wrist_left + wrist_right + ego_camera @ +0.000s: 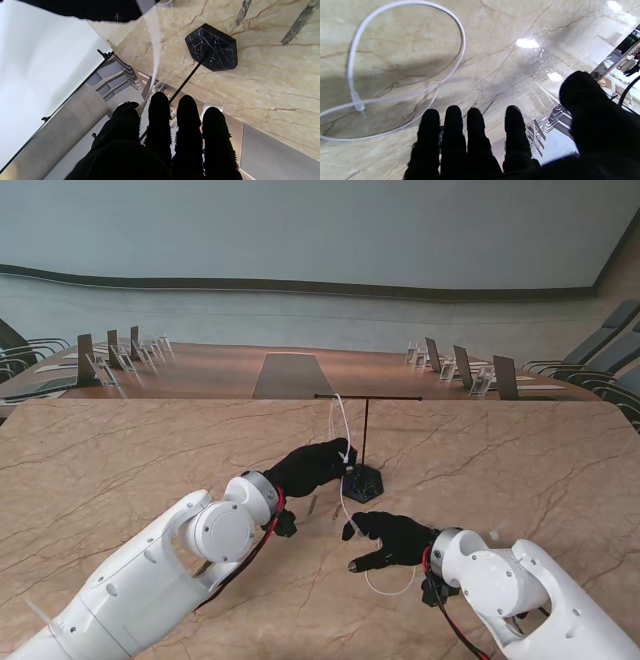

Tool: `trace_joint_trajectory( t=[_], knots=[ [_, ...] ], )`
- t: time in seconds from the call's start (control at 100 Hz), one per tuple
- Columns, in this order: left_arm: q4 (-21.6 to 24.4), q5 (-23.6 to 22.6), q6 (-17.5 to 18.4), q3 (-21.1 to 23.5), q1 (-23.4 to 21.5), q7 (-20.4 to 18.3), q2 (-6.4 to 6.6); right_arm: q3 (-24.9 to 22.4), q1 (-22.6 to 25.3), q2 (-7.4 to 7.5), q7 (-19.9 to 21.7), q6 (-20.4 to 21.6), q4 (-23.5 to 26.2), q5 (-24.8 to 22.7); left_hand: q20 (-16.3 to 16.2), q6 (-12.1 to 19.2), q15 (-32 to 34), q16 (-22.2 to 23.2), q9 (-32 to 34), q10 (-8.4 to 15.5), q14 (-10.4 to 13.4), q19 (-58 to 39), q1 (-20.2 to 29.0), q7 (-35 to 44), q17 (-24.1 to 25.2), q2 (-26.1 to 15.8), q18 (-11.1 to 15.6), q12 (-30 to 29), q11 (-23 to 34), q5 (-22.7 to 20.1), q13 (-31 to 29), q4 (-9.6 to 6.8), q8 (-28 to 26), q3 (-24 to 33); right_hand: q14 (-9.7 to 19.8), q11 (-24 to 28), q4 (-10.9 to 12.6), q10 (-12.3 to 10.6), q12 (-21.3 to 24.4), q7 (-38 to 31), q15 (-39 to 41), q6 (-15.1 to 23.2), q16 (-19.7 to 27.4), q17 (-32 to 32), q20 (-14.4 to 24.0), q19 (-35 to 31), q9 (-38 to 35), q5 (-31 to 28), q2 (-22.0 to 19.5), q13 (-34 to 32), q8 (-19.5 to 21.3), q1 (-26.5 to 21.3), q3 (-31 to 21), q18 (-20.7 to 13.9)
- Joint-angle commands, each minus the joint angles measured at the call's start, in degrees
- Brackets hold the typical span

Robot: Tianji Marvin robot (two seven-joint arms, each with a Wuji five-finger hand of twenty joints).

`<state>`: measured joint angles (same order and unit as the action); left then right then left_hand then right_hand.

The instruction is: Take the wired earphone off the rack, coil the cable and place them on the table

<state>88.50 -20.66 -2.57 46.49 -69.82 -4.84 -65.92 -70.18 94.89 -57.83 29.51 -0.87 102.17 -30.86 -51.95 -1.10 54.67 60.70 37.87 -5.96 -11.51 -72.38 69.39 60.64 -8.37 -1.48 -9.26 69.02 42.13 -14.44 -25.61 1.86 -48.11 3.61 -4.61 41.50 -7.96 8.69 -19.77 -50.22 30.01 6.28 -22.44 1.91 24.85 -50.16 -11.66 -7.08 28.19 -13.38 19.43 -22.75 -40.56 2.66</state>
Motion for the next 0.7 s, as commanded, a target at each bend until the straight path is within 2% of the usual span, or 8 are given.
trace_joint_trajectory(
  t=[0.0, 0.07, 0.12, 0.18, 0.29, 0.35, 0.41, 0.69],
  knots=[
    [0.9, -0.5, -0.1, -0.1, -1.0, -0.7, 0.21, -0.7, 1.1, 0.13, -0.4, -0.7, 0.6, 1.3, 0.4, 3.0, 1.1, -0.3, 1.6, 1.0, -0.1, -2.4, 4.6, 2.1, -0.2, 0.7, -0.9, 0.0, 0.9, -1.9, -1.2, -0.99, -1.4, 1.7, 3.2, -4.2, 0.7, -1.4, 2.2, 3.7, -3.4, -0.6, 2.2, -2.2, -1.5, 4.4, 1.9, 2.1, -0.1, 3.3, -3.3, 3.4, 2.3, -4.6],
    [1.3, -0.9, 0.1, -0.1, -1.3, -1.5, 0.53, -1.8, 1.8, 0.08, -0.5, -1.0, 0.9, 1.2, 0.6, 3.7, 0.8, -0.5, 1.7, 1.4, 0.2, -2.2, 4.6, 2.4, -0.1, 0.5, -0.7, -0.2, 0.8, -2.2, -1.3, -0.87, -2.0, 1.8, 5.8, -9.6, 1.0, -1.9, 4.2, 9.9, -6.7, -1.1, 4.4, -4.0, -2.7, 7.7, 1.7, 2.3, -2.1, 5.7, -6.3, 4.9, 4.8, -8.0],
    [1.7, -1.0, 0.1, -0.1, -1.5, -2.0, 0.74, -2.7, 2.2, 0.0, -0.7, -0.9, 1.1, 1.1, 0.7, 3.9, 0.6, -0.7, 1.8, 1.5, 0.1, -2.1, 4.6, 2.3, 0.0, 0.4, -0.8, -0.4, 0.6, -2.4, -1.3, -0.72, -2.2, 1.7, 6.9, -11.4, 1.4, -2.3, 4.7, 12.6, -9.6, -1.2, 6.4, -4.6, -3.5, 8.9, 1.7, 2.4, -3.8, 5.6, -6.4, 5.1, 7.2, -9.6],
    [2.0, -1.2, 0.0, 0.0, -1.8, -2.5, 0.92, -3.8, 2.9, -0.14, -1.1, -1.2, 1.5, 1.5, 0.8, 4.1, 0.5, -0.8, 2.1, 1.4, 0.0, -2.1, 4.6, 2.4, 0.0, 0.5, -0.8, -0.5, 0.5, -2.7, -1.4, -0.72, -2.4, 1.7, 8.0, -17.4, 1.8, -3.1, 7.0, 16.5, -13.4, -1.2, 8.6, -4.9, -4.9, 10.9, 1.5, 2.5, -7.0, 5.6, -6.4, 6.6, 10.6, -11.0],
    [2.5, -1.4, -0.2, 0.0, -2.3, -3.1, 1.16, -5.6, 3.6, -0.42, -1.7, -1.6, 2.0, 3.4, 0.8, 4.2, 0.9, -0.6, 2.3, 1.3, -0.3, -2.5, 4.6, 2.2, -0.4, 0.4, -0.7, -0.6, 0.4, -2.8, -1.8, -0.64, -2.7, 1.7, 9.0, -18.9, 2.5, -3.4, 7.3, 19.3, -16.3, -1.5, 10.0, -5.0, -5.7, 12.9, 1.7, 2.8, -11.9, 5.8, -4.8, 9.3, 15.0, -12.0],
    [2.7, -1.7, -0.4, 0.1, -2.7, -3.2, 1.28, -6.2, 3.6, -0.67, -2.5, -1.4, 1.8, 5.0, 0.4, 4.1, 1.7, -0.2, 2.3, 1.2, -0.6, -3.1, 4.6, 2.0, -0.8, 0.3, -0.5, -0.9, 0.4, -2.7, -1.9, -0.64, -2.8, 1.7, 9.1, -16.8, 2.9, -3.1, 6.3, 19.8, -16.2, -1.5, 9.9, -4.9, -5.6, 12.8, 1.4, 2.6, -12.7, 5.8, -4.2, 9.8, 15.4, -12.2],
    [2.9, -2.1, -0.5, 0.2, -3.1, -3.2, 1.39, -6.7, 3.4, -0.74, -2.5, -1.4, 1.8, 6.0, 0.1, 3.6, 2.4, 0.1, 1.9, 1.0, -0.5, -3.5, 4.6, 1.9, -0.8, 0.0, -0.3, -1.1, 0.7, -2.2, -1.8, -0.66, -3.0, 1.8, 9.4, -21.1, 3.0, -3.7, 8.3, 22.1, -18.0, -1.6, 10.7, -4.8, -6.0, 14.0, 1.6, 2.6, -14.6, 5.9, -3.7, 11.8, 15.6, -12.4],
    [3.9, -3.2, -0.7, 0.9, -5.2, -4.0, 1.98, -6.9, 0.5, -1.01, -2.7, -0.5, 0.8, 9.4, -0.4, 3.2, 3.1, 0.5, 1.4, 1.0, -0.3, -3.5, 4.6, 1.9, -0.5, 0.1, 0.1, -2.0, 2.1, -1.6, -1.6, -0.77, -3.3, 1.8, 9.0, -23.7, 3.1, -3.4, 9.2, 24.5, -19.9, -3.1, 11.2, -4.8, -6.5, 15.3, 1.8, 2.6, -18.7, 6.3, -2.8, 17.0, 15.0, -12.9]
  ],
)
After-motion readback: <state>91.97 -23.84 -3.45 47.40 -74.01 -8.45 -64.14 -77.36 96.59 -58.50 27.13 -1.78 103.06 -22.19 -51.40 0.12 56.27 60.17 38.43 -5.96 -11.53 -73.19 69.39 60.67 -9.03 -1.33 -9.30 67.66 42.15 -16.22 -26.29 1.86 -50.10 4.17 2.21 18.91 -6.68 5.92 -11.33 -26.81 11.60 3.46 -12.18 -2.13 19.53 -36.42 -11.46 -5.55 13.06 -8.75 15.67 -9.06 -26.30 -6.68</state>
